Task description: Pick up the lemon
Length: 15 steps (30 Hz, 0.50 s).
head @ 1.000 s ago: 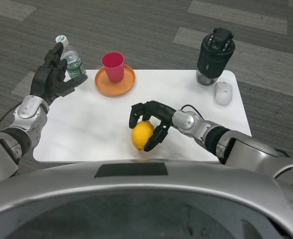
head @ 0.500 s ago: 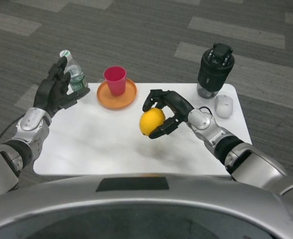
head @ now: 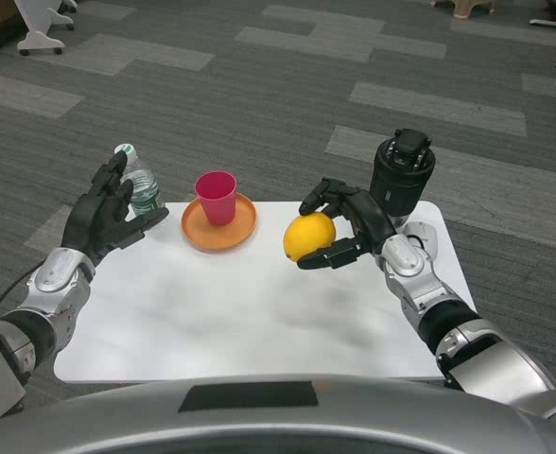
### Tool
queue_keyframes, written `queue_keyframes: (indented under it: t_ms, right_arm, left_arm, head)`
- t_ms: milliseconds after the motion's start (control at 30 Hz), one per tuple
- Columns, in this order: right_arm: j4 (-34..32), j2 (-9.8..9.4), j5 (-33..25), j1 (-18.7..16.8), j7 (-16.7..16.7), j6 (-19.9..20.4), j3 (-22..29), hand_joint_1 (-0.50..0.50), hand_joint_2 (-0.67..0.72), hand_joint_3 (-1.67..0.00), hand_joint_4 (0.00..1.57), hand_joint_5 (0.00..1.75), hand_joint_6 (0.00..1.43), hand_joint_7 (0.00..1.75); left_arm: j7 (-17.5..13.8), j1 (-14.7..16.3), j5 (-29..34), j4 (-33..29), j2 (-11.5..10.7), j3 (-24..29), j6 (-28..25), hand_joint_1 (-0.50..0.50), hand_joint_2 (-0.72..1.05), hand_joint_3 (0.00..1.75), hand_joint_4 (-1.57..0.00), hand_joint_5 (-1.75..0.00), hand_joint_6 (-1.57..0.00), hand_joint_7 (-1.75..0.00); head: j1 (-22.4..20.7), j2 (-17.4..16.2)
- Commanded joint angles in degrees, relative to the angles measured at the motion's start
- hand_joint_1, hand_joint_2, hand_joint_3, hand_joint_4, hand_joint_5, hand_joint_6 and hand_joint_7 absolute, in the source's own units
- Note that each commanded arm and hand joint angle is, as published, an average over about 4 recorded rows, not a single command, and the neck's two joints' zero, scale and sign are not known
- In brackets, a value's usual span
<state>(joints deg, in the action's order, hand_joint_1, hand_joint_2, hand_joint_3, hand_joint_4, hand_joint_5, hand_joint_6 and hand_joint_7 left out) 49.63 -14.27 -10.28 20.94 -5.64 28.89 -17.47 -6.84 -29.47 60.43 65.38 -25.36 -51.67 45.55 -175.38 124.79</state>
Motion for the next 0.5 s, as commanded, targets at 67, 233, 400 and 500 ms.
queue_keyframes:
  t_ms: [67, 233, 400, 500]
  right_arm:
    - [-0.83, 0.1, -0.26, -0.41, 0.28, 1.54, 2.73, 0.33, -0.41, -0.48, 1.01, 1.75, 1.11, 1.54]
    - [-1.77, 0.82, -0.83, -1.12, 0.28, 2.53, 5.3, 0.33, -0.41, -0.48, 1.03, 1.75, 1.13, 1.54]
    - [-2.39, 1.41, -0.9, -1.73, 0.28, 2.66, 7.19, 0.33, -0.41, -0.48, 1.02, 1.75, 1.11, 1.54]
    - [-2.43, 1.55, -0.97, -1.78, 0.28, 2.66, 7.48, 0.33, -0.41, -0.48, 0.98, 1.75, 1.08, 1.48]
  left_arm:
    - [-0.1, -1.22, 0.13, -0.34, 0.14, 1.3, 0.32, 0.5, 0.78, 0.09, 0.0, 0.0, 0.0, 0.0]
    - [-0.1, -1.29, 0.04, -0.47, 0.27, 1.74, 0.37, 0.5, 0.78, 0.09, 0.0, 0.0, 0.0, 0.0]
    - [-0.19, -0.92, -0.02, -1.35, 0.31, 2.75, 0.5, 0.5, 0.78, 0.09, 0.0, 0.0, 0.0, 0.0]
    - [-0.19, -0.76, -0.15, -1.68, 0.31, 3.22, 0.5, 0.5, 0.78, 0.09, 0.0, 0.0, 0.0, 0.0]
  head:
    - [0.3, 0.6]
    - [0.57, 1.02]
    - [0.31, 1.25]
    - [0.45, 0.96]
